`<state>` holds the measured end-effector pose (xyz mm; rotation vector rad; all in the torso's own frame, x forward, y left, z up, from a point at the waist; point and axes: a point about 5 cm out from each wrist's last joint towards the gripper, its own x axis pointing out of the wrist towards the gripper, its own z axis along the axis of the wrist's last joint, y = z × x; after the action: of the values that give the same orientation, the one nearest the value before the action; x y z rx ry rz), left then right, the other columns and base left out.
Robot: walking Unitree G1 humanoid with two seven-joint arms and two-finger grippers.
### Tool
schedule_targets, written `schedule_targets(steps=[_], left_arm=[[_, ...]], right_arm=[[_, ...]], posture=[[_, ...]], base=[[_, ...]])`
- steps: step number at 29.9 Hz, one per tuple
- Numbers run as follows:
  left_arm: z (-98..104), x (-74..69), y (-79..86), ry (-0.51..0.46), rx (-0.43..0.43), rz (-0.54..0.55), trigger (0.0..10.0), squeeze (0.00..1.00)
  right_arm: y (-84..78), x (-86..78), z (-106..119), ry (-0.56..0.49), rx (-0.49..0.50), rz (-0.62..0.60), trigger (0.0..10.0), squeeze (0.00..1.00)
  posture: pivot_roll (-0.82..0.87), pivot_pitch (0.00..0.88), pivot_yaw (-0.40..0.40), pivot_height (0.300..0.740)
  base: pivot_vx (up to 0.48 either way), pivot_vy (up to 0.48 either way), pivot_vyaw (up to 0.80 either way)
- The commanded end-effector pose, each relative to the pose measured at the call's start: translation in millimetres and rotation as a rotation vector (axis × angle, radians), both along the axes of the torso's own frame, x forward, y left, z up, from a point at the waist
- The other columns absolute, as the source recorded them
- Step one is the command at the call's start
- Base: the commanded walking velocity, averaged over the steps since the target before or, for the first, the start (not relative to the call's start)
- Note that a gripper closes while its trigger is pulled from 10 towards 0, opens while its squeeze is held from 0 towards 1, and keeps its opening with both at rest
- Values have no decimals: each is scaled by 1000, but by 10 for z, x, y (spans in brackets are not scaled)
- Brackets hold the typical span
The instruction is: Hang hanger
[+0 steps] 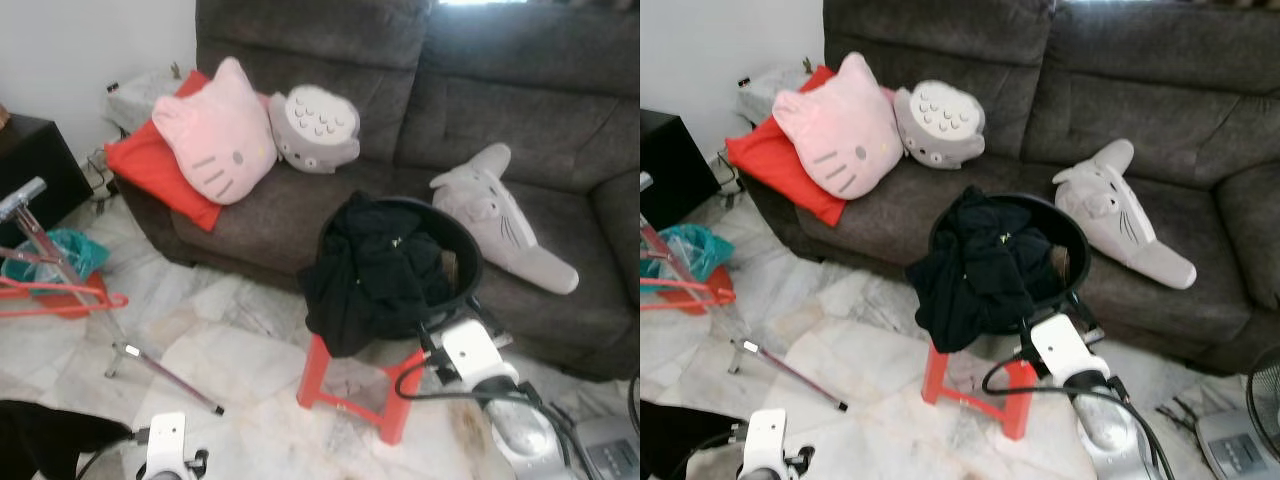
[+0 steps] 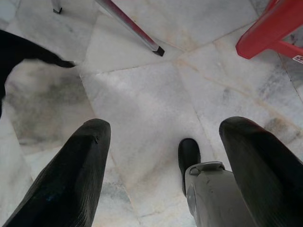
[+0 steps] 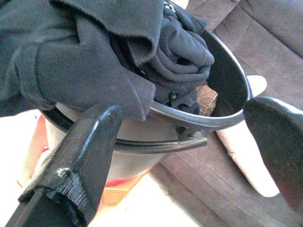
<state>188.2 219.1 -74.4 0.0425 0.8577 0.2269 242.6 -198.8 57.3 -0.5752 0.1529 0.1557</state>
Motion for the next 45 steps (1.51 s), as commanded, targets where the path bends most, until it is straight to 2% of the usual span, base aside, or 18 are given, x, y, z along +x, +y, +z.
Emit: schedule_targets(steps=[1,4,6,9,10,19,28,36,45], left_arm=[[-14,-26,2,12,10,-5,10000,0],[-14,-26,2,12,11,-6,10000,0],[-12,-25,6,10,12,-2,10000,0],[-12,-26,6,10,12,-2,10000,0],[-17,-32,3,13,9,-2,10000,0],[-20,-42,8,16,10,-2,10000,0],[-21,-47,18,17,12,3,10000,0],[-19,-42,17,17,13,1,10000,0],[-18,-42,19,15,14,3,10000,0]], right_arm=[[-18,59,93,-38,-13,-5,10000,0],[-19,76,102,-41,-15,-7,10000,0],[-22,179,158,-65,-31,2,10000,0],[-24,199,170,-70,-30,3,10000,0],[-16,252,227,-95,-39,17,10000,0],[9,375,256,-91,-49,48,10000,0],[50,364,205,-68,-37,68,10000,0],[77,346,90,9,-47,105,10000,0],[84,432,165,-39,-42,102,10000,0]], posture=[[-94,0,-16,728],[-92,0,-17,728],[-86,0,-20,728],[-85,0,-21,728],[-87,0,-20,728],[-82,0,-22,728],[-81,0,-19,728],[-79,0,-18,728],[-82,0,-15,728]], base=[[0,0,0],[0,0,0],[0,0,0],[0,0,0],[0,0,0],[0,0,0],[0,0,0],[0,0,0],[0,0,0]])
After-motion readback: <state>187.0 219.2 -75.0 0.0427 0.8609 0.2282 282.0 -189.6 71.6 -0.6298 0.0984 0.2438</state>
